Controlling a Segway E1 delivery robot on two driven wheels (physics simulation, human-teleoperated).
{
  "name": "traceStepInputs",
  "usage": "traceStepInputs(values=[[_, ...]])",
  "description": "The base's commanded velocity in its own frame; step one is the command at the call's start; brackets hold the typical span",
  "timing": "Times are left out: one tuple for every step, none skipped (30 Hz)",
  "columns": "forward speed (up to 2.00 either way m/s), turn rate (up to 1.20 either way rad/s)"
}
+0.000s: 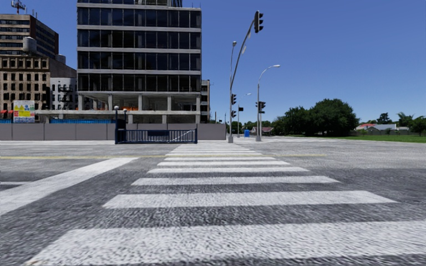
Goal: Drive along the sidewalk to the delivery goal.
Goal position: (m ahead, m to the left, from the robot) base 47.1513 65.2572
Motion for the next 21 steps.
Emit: traceStepInputs(values=[[1.14,0.0],[1.19,0.0],[1.23,0.0],[1.25,0.0],[1.34,0.0],[1.34,0.0],[1.38,0.0],[1.39,0.0],[1.39,0.0],[1.39,0.0],[1.39,0.0],[1.39,0.0],[1.39,0.0],[1.39,0.0],[1.39,0.0],[1.39,0.0],[1.39,0.0],[1.39,0.0],[1.39,0.0],[1.4,0.0],[1.4,0.0]])
